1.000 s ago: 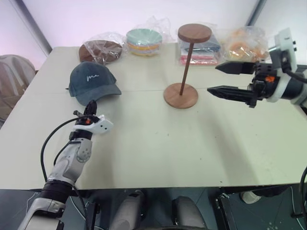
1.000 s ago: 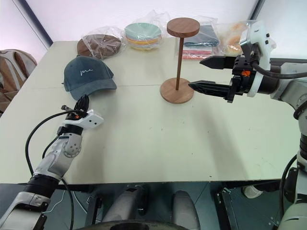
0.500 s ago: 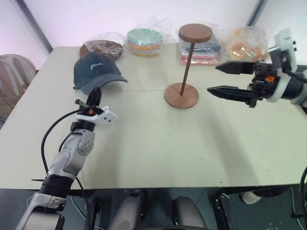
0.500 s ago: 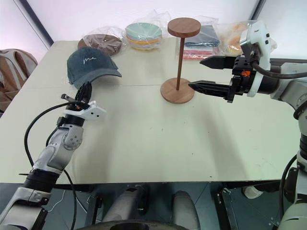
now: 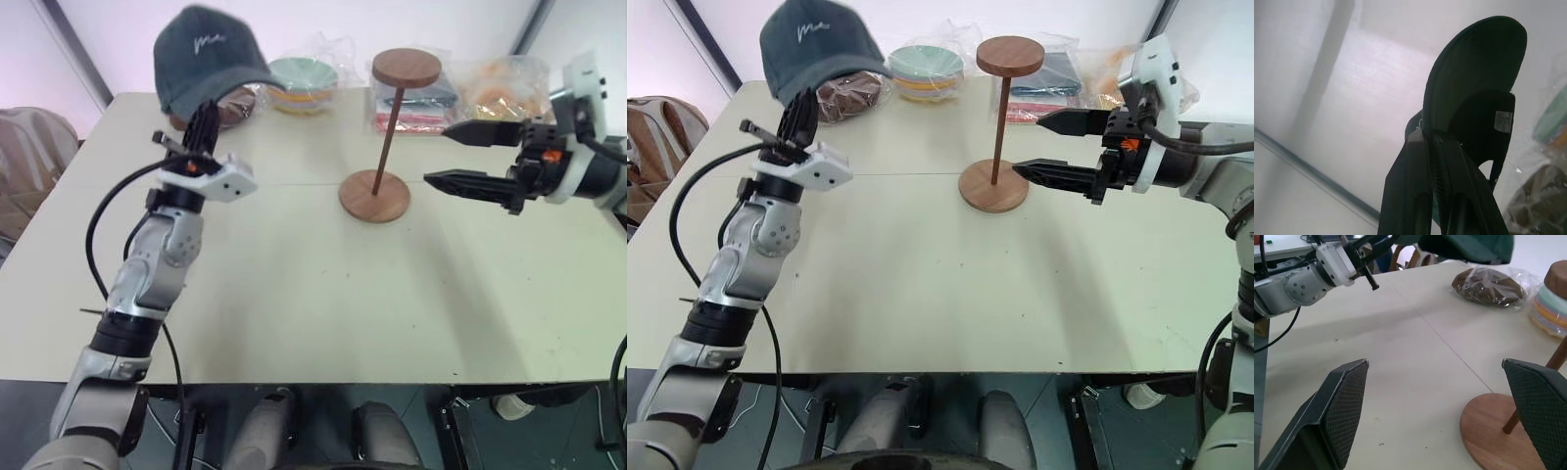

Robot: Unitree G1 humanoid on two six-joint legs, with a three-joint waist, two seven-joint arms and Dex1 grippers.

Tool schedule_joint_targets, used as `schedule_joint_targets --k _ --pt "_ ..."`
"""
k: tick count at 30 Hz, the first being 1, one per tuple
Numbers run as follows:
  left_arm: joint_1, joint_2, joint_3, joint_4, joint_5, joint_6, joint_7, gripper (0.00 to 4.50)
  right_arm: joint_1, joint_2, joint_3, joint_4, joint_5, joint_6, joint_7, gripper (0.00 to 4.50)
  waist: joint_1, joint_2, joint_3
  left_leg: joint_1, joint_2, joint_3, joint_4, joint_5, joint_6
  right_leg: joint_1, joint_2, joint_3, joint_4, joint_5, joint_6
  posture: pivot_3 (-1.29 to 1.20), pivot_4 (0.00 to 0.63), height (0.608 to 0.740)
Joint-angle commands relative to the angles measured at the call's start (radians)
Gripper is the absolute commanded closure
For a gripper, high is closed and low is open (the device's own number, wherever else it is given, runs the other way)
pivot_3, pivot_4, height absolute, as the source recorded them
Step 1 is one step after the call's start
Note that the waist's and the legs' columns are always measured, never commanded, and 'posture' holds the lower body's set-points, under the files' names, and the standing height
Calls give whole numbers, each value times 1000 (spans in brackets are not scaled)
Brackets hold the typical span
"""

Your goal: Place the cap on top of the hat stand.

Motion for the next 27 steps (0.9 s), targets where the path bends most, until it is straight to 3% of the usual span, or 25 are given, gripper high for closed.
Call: schedule_joint_targets --k 1,7,27 --pt "-99 -15 -22 9 -6 -64 -14 4351 -43 7 -30 28 -27 -54 -19 0 1 -1 1 0 0 0 0 0 0 0 0 0 0 0 0 0 150 740" --pt "-183 -54 -60 54 -7 -133 -31 4351 -61 -33 -80 100 -41 -73 -15 0 0 -2 1 0 0 0 0 0 0 0 0 -1 0 0 0 0 150 740" --pt "-338 -198 -136 168 44 -255 16 4351 73 -146 -167 176 -56 -79 76 0 0 -3 2 0 0 1 1 0 0 0 1 0 0 0 1 0 150 740"
